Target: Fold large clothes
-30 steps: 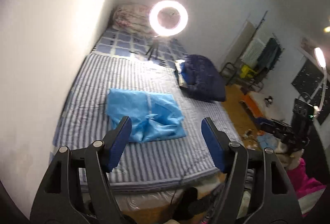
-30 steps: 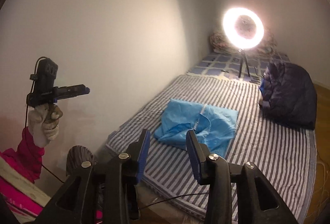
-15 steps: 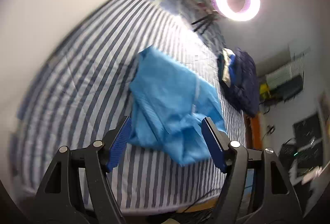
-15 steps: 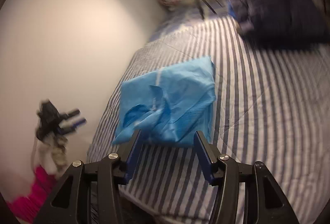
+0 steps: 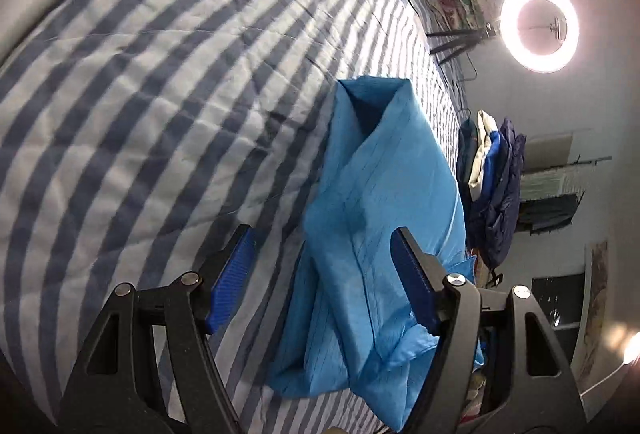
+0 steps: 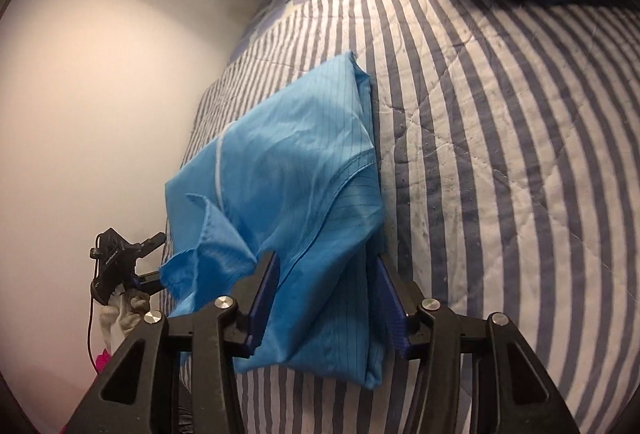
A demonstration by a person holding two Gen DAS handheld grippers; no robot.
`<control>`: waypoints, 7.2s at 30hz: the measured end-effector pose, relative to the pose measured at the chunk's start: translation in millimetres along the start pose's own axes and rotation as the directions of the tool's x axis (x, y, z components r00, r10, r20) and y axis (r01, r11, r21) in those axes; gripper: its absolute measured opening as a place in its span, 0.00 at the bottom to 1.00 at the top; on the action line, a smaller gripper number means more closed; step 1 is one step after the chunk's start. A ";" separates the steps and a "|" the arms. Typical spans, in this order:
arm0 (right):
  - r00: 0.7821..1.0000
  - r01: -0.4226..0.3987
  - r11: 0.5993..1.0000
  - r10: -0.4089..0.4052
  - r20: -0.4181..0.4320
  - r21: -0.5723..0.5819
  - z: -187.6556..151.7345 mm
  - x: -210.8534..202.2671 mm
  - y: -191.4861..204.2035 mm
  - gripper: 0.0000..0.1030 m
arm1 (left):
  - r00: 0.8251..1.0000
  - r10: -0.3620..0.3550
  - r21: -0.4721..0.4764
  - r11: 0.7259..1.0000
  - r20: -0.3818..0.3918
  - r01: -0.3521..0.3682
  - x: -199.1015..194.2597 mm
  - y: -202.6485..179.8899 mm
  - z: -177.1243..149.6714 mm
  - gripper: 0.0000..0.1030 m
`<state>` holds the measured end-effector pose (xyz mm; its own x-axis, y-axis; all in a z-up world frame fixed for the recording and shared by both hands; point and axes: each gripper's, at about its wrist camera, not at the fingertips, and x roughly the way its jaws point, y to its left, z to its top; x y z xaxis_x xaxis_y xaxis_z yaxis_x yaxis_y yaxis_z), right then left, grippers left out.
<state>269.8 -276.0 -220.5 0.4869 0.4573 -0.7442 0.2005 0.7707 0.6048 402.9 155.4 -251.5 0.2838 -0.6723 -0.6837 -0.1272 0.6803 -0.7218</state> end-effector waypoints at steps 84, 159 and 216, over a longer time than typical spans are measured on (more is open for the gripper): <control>0.976 0.014 0.767 -0.150 -0.158 -0.642 -46.0 111.0 205.9 0.17 | 0.959 0.283 0.606 0.761 0.009 -0.230 32.7 -101.8 -160.0 0.07; 0.950 -0.246 0.960 0.211 -0.231 -0.133 1.1 65.6 41.7 0.08 | 0.989 0.015 0.451 0.891 -0.147 0.053 104.1 -129.8 -185.5 0.01; 0.933 -0.276 0.935 0.205 -0.296 -0.221 -52.3 31.9 34.8 0.00 | 0.973 0.136 0.519 0.854 -0.188 -0.019 127.5 -152.5 -107.4 0.00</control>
<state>247.8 -211.4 -238.0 0.2436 0.7162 -0.6540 -0.1349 0.6928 0.7084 356.4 -65.4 -240.2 0.0804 -0.6165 -0.7832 0.3796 0.7455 -0.5479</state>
